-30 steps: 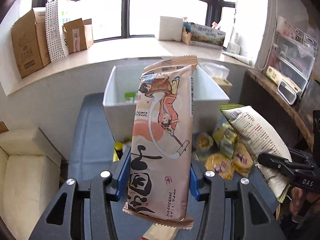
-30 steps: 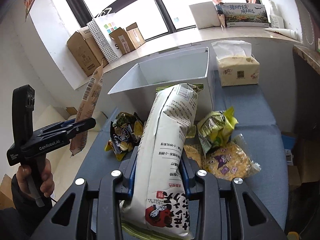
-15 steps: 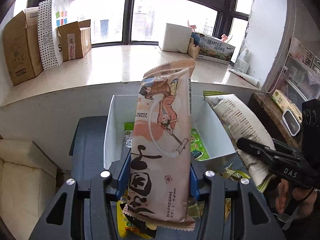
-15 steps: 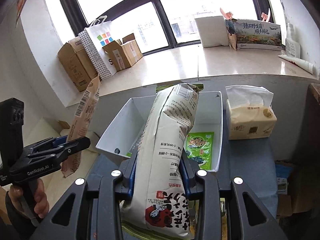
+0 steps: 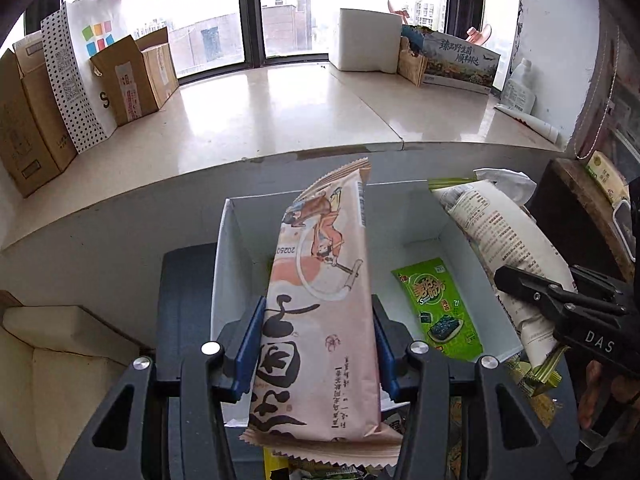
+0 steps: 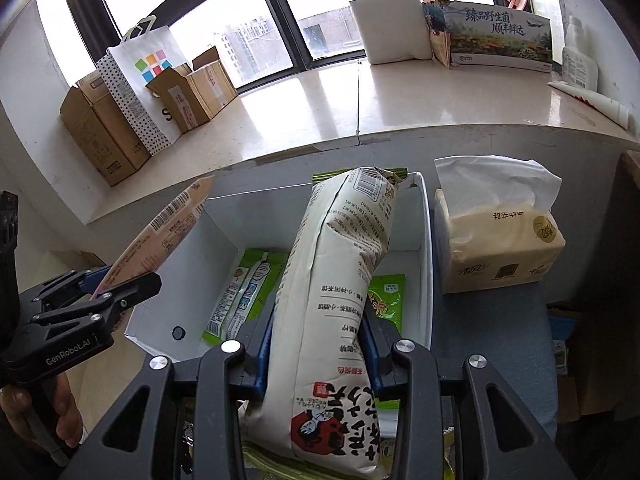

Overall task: Organize snacks
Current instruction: 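Lift both snacks into the white box and open both tools, then grasp the yellow-green chip bag with the right tool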

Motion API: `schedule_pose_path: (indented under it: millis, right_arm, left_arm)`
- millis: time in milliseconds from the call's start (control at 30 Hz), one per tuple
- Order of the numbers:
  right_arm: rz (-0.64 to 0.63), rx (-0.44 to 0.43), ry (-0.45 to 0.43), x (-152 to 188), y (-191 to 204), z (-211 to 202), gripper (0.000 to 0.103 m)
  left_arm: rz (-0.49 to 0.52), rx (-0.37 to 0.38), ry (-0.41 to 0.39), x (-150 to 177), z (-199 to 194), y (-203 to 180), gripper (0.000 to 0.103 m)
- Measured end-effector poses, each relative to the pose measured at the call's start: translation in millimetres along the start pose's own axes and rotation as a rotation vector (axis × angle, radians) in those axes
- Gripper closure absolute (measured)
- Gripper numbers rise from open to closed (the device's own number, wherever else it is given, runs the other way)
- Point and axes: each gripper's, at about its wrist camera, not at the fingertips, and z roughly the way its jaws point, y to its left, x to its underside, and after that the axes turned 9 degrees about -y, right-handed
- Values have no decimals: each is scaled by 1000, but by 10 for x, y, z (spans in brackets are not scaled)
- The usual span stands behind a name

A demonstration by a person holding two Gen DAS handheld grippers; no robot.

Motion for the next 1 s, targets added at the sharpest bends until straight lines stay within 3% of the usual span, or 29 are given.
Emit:
schedule_pose_path:
  millis: [33, 67, 133, 200, 367, 500, 600, 733, 867, 1000]
  right_arm:
    - [3, -3, 4, -1, -13, 18, 48]
    - [6, 8, 7, -6, -20, 31, 26]
    - [5, 41, -15, -20, -30, 17, 14]
    - [1, 34, -34, -28, -32, -24, 14]
    - [-13, 36, -42, -7, -11, -91, 14]
    - [6, 11, -39, 64, 4, -173, 13]
    - [11, -23, -65, 184, 49, -357, 3]
    - [-6, -70, -106, 433, 144, -697, 0]
    - [-43, -105, -124, 783, 225, -1004, 0]
    - [-44, -131, -118, 1175, 224, -1213, 0]
  left_arm:
    - [-7, 9, 3, 9, 30, 16, 45]
    - [-13, 8, 4, 11, 47, 31, 42]
    - [-24, 9, 4, 11, 69, 69, 18]
    - [-23, 5, -6, 22, 42, 88, 11]
    - [-24, 3, -12, 78, -41, 127, 10]
    - [-33, 4, -31, 188, -205, 165, 2]
    - [-22, 5, -50, 333, -381, 185, 0]
    - [-7, 4, -86, 573, -644, 208, 0]
    - [-28, 86, -129, 872, -961, 219, 0]
    - [-38, 91, -149, 1205, -1208, 172, 0]
